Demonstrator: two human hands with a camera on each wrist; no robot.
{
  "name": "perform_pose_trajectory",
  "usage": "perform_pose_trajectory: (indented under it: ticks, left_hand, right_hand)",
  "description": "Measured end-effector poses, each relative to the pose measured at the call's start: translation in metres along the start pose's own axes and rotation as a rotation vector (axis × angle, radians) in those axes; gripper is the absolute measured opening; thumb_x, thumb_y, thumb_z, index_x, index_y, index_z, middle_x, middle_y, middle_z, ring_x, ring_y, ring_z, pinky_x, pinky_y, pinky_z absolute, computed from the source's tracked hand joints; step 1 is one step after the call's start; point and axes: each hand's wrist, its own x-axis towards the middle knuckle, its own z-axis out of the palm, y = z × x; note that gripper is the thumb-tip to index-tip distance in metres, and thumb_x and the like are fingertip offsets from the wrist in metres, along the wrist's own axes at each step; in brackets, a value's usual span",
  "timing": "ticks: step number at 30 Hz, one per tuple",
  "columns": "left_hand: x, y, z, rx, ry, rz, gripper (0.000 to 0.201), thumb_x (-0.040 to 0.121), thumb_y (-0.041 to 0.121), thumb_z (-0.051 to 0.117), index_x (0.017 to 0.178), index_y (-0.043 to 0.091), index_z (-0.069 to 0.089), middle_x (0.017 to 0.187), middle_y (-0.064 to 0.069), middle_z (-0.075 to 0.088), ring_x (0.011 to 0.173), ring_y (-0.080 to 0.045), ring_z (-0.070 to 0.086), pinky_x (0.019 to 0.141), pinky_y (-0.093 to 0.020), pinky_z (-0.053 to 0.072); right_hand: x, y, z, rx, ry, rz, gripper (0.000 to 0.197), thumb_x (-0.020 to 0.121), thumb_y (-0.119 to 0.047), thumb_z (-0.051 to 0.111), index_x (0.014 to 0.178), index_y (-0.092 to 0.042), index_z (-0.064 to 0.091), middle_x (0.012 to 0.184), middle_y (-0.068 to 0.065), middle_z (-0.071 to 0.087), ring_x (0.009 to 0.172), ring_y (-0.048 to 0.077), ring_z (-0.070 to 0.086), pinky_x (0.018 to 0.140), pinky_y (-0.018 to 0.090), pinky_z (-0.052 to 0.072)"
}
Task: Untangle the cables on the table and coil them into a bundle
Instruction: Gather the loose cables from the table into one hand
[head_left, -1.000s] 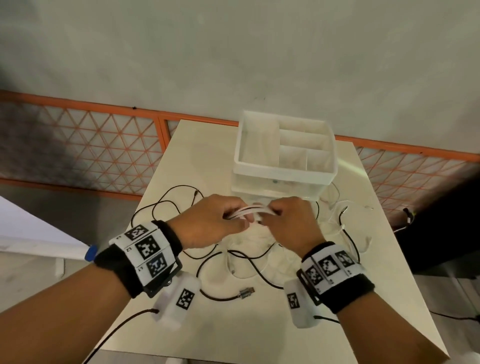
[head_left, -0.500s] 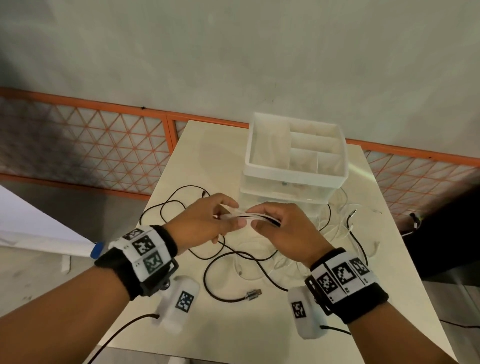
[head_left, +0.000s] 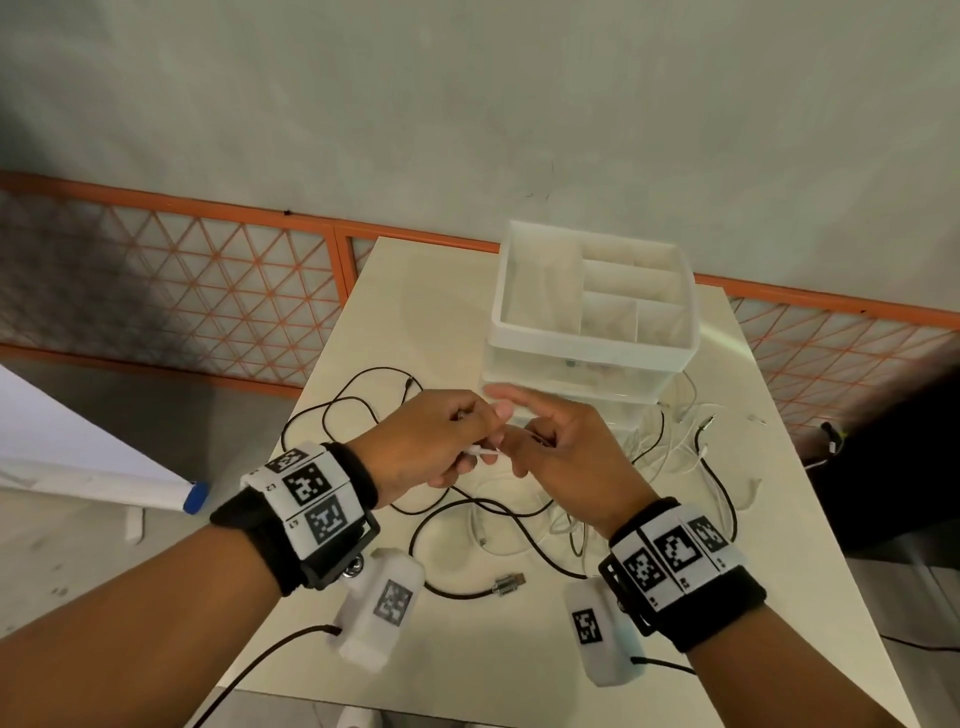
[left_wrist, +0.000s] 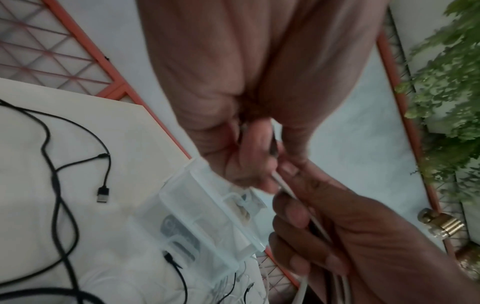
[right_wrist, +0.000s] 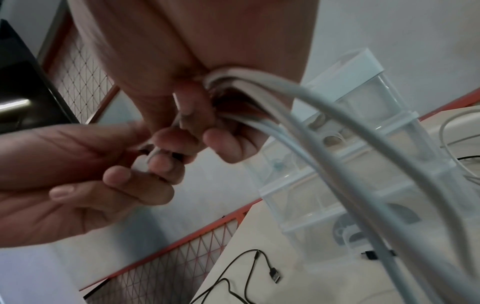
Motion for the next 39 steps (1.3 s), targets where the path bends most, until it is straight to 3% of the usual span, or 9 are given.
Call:
perform_pose_trajectory:
  ticks: [4, 11, 18, 21, 24, 26, 30, 34, 39]
  left_hand:
    - [0.003, -0.009, -0.007, -0.096, 0.143, -0.055, 0.024, 0.098, 0.023, 0.058, 0.09, 0.002, 0.067, 0.066, -0.004, 0.06, 0.05, -0.01, 0.046, 0.042, -0.019, 0.035]
    - [0.005, -0.005, 0.005, 0.438, 0.13, 0.138, 0.043, 0.095, 0.056, 0.044, 0.117, 0.024, 0.063, 0.113, 0.009, 0.068, 0.108, -0.01, 0.061, 0.101, -0.037, 0.046]
    - [0.004, -0.027, 0.014, 0.182, -0.165, -0.212, 0.062, 0.094, 0.067, 0.032, 0.096, 0.017, 0.07, 0.055, 0.006, 0.055, 0.047, -0.011, 0.036, 0.052, -0.024, 0.033]
    - [0.007, -0.047, -0.003, 0.064, 0.038, -0.26, 0.054, 0.099, 0.053, 0.043, 0.085, 0.007, 0.067, 0.059, 0.002, 0.041, 0.049, -0.012, 0.031, 0.049, -0.024, 0.028]
    - [0.017, -0.058, -0.016, 0.113, 0.359, -0.253, 0.042, 0.102, 0.037, 0.046, 0.072, 0.009, 0.057, 0.063, -0.004, 0.041, 0.051, -0.017, 0.034, 0.05, -0.026, 0.03]
    - [0.019, -0.061, -0.019, 0.154, 0.348, -0.245, 0.033, 0.101, 0.029, 0.047, 0.075, 0.01, 0.052, 0.066, -0.005, 0.04, 0.056, -0.019, 0.035, 0.055, -0.03, 0.031]
    - [0.013, -0.055, -0.015, 0.054, 0.206, -0.233, 0.024, 0.1, 0.018, 0.052, 0.078, 0.011, 0.046, 0.065, -0.002, 0.035, 0.055, -0.016, 0.032, 0.05, -0.029, 0.029]
    - [0.008, -0.044, -0.011, 0.001, 0.168, -0.196, 0.023, 0.101, 0.014, 0.047, 0.08, 0.009, 0.054, 0.066, -0.006, 0.049, 0.052, -0.015, 0.041, 0.047, -0.026, 0.033]
    - [0.008, -0.04, -0.013, 0.015, 0.181, -0.196, 0.02, 0.102, 0.016, 0.047, 0.088, 0.008, 0.058, 0.082, -0.01, 0.067, 0.067, -0.019, 0.056, 0.049, -0.026, 0.04]
  right_hand:
    - [-0.002, 0.009, -0.006, -0.149, -0.1, 0.098, 0.028, 0.084, -0.044, 0.074, 0.107, -0.032, 0.063, 0.06, -0.007, 0.058, 0.05, 0.001, 0.05, 0.055, 0.017, 0.042]
    - [-0.001, 0.008, 0.002, -0.477, -0.235, -0.013, 0.009, 0.084, -0.018, 0.062, 0.081, -0.022, 0.07, 0.073, -0.01, 0.068, 0.069, 0.002, 0.063, 0.064, 0.02, 0.048]
    - [0.011, 0.028, -0.025, -0.496, -0.083, 0.164, 0.014, 0.081, -0.022, 0.073, 0.074, -0.031, 0.066, 0.071, -0.011, 0.064, 0.068, 0.011, 0.06, 0.066, 0.03, 0.051]
    - [0.007, 0.053, -0.036, -0.941, 0.264, 0.248, 0.027, 0.077, -0.052, 0.075, 0.096, -0.032, 0.07, 0.101, -0.009, 0.068, 0.104, 0.023, 0.059, 0.092, 0.044, 0.043]
    - [-0.004, 0.062, -0.021, -0.916, 0.474, -0.036, 0.037, 0.073, -0.04, 0.08, 0.105, -0.024, 0.068, 0.108, 0.003, 0.063, 0.102, 0.029, 0.059, 0.087, 0.044, 0.046]
    - [-0.014, 0.068, 0.001, -0.785, 0.319, -0.179, 0.017, 0.079, -0.033, 0.072, 0.091, -0.023, 0.065, 0.092, -0.003, 0.063, 0.082, 0.021, 0.062, 0.072, 0.036, 0.053]
    - [-0.02, 0.101, 0.031, -0.866, -0.175, 0.255, 0.029, 0.093, -0.038, 0.056, 0.117, -0.024, 0.063, 0.117, -0.001, 0.064, 0.108, 0.022, 0.062, 0.088, 0.034, 0.052]
    - [-0.017, 0.133, 0.036, -0.925, -0.135, 0.504, 0.034, 0.094, -0.037, 0.052, 0.121, -0.019, 0.061, 0.129, 0.004, 0.059, 0.113, 0.028, 0.061, 0.089, 0.037, 0.048]
    - [-0.019, 0.129, 0.034, -0.921, -0.074, 0.471, 0.022, 0.079, -0.038, 0.057, 0.073, -0.017, 0.059, 0.078, -0.002, 0.062, 0.072, 0.022, 0.06, 0.058, 0.028, 0.04]
